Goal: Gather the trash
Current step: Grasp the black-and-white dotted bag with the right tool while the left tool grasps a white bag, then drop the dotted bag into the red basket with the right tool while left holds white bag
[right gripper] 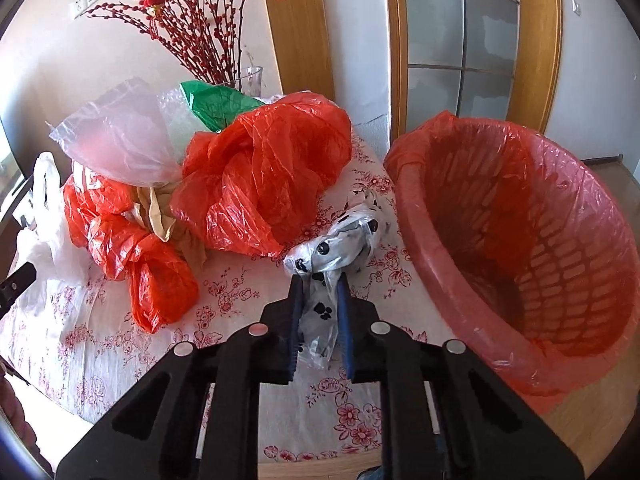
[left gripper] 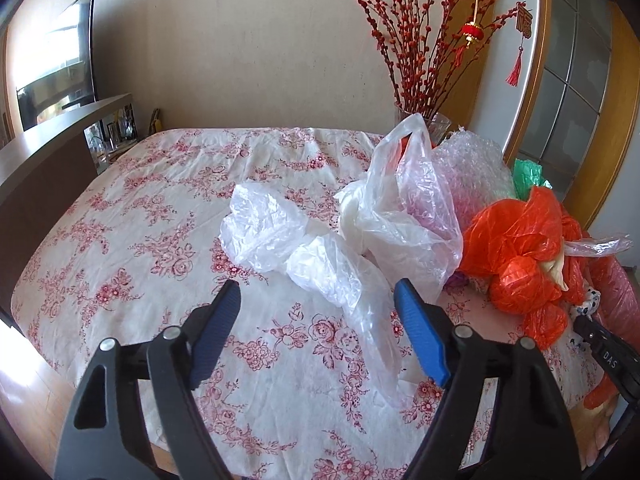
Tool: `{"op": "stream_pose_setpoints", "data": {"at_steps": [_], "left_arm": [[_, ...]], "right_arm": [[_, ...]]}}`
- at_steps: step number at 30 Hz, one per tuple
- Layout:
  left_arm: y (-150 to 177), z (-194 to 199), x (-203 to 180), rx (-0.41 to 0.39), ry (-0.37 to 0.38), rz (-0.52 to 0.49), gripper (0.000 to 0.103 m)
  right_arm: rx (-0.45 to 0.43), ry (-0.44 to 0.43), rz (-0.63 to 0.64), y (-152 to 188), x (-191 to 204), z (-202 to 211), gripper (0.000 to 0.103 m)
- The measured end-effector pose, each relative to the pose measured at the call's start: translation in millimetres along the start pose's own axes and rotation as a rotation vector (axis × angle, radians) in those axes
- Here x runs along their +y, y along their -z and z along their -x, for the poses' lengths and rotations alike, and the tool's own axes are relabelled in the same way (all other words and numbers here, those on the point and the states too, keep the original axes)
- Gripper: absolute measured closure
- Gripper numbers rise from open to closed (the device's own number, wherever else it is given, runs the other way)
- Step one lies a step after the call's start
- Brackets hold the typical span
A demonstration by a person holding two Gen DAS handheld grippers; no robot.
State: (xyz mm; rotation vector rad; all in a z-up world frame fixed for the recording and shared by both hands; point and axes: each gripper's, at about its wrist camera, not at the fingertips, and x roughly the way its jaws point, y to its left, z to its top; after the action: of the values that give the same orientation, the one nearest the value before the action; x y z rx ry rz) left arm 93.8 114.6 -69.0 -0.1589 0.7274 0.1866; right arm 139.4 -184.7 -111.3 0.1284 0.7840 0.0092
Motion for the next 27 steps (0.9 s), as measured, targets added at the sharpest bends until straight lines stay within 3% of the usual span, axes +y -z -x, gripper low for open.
{"op": "stream_pose_setpoints", "data": {"at_steps": [6,8,10,12,20,27], "left_arm": [[4.3,-15.7,-2.2,0.05,0.014,0.003,0.041],[4.7,-21.0,-2.6,0.068,0.025,0.003,0.052],[4.9,-26.0,-0.8,0.087,0.046,0.012,0.077],[4.6,-27.5,1.4,0.1,0.077,0.019,0.09],[-5.8,1.4,5.6,0.019,0.112,-0.048,0.095],[-20.3,36.7,-14.5,-0.038,0.209,-0.112,0.095]], "right_arm": [[-0.017,-0.005,0.023,1.5,-1.7,6.4,0.095],[-0.019,-0.007,0.03,2.5,-0.8,7.4,0.095],[-0.021,-0.011,0.032,3.3,-0.7,8.1,0.095],[-0.023,-0.015,0.029,3.3,-2.0,9.0,0.096],[-0.081,-0.033,0.012,-3.2,-9.8,27.7,0.097],[-0.14,-0.029,0.0,-11.4,-17.4,47.9,0.097]]}}
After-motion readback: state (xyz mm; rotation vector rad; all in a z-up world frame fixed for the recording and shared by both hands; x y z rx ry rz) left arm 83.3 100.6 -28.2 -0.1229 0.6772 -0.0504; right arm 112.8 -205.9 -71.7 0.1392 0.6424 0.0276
